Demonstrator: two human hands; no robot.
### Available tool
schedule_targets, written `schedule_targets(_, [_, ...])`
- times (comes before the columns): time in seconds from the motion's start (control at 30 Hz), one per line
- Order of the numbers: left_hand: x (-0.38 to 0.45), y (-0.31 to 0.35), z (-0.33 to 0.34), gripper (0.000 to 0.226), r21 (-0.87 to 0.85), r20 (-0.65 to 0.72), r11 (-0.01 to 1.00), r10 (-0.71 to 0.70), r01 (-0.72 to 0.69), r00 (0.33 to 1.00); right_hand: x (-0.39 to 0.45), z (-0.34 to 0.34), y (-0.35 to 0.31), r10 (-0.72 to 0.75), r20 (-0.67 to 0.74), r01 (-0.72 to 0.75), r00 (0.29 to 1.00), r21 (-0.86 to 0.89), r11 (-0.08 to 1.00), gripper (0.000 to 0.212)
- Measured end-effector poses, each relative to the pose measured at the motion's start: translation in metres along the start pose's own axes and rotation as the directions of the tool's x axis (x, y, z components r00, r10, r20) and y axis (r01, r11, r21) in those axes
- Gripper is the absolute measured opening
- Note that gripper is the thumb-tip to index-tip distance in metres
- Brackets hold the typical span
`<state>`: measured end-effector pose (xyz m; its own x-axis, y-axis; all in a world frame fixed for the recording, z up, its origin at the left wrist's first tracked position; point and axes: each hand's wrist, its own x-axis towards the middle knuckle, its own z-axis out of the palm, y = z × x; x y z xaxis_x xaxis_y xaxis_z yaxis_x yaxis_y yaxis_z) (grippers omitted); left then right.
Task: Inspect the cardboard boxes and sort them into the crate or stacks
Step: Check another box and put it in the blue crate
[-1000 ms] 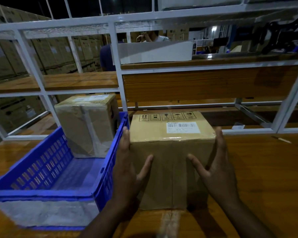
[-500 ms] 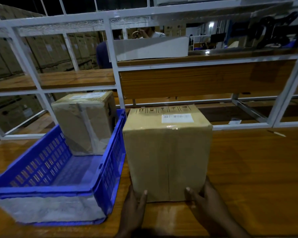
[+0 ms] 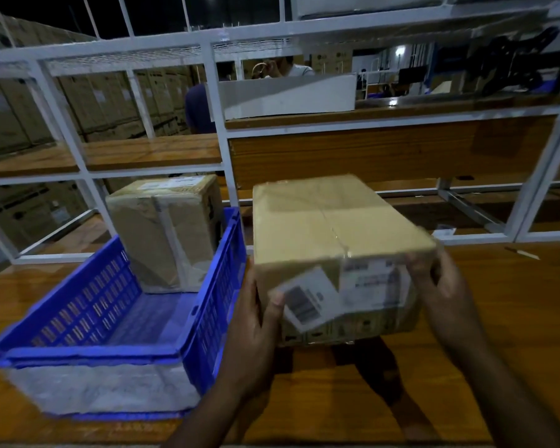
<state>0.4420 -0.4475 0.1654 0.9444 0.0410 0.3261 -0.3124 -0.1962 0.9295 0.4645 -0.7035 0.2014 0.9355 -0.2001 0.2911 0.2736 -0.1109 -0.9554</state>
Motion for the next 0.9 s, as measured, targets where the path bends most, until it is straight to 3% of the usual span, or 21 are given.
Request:
schedule_targets(0.13, [0.017,0.019,-0.002,0.074,-0.033,0.027,0.998,0.046,-0.045,0.999,0.017,-0.002,-0.025,-0.161,-0.033,0.161,0.986,-0.009,0.987,0.072])
schedule_targets(0.2, [0.023,0.023,-0.005,0.084,-0.040,0.038,0.999,0.038,-0.036,0.999,0.027,-0.001,-0.032,-0.168,-0.012,0.166,0.986,-0.084,0.982,0.073])
schedule_targets(0.3, [0.033,0.025,-0.011,0.072,-0.030,0.037,0.999,0.026,-0.025,0.999,0.037,0.005,-0.035,-0.098,0.049,0.107,0.994,-0.249,0.962,0.054])
schedule_targets(0.4, [0.042,0.029,-0.015,0.056,-0.001,0.022,1.000,0.029,-0.029,0.999,0.046,0.012,-0.037,-0.077,0.093,0.111,0.993,-0.450,0.886,0.035])
schedule_targets(0.53, [0.056,0.028,-0.020,0.048,0.157,-0.074,0.987,0.044,-0.032,0.996,0.052,0.028,-0.043,-0.115,0.163,0.194,0.980,-0.644,0.740,0.038])
schedule_targets(0.6, [0.065,0.027,-0.027,0.060,0.374,-0.146,0.917,0.202,-0.135,0.968,0.050,0.040,-0.043,-0.154,0.253,0.289,0.955,-0.686,0.667,0.040])
schedule_targets(0.67, [0.075,0.024,-0.031,0.055,0.538,-0.080,0.809,0.330,-0.238,0.940,0.046,0.053,-0.040,-0.166,0.329,0.357,0.930,-0.694,0.625,0.045])
schedule_targets(0.77, [0.086,0.023,-0.034,0.048,0.668,0.063,0.692,0.314,-0.273,0.947,0.044,0.063,-0.035,-0.166,0.361,0.387,0.918,-0.720,0.576,0.056])
schedule_targets(0.9, [0.095,0.025,-0.038,0.070,0.793,0.160,0.527,0.300,-0.304,0.940,0.055,0.069,-0.031,-0.197,0.365,0.412,0.910,-0.742,0.528,0.062])
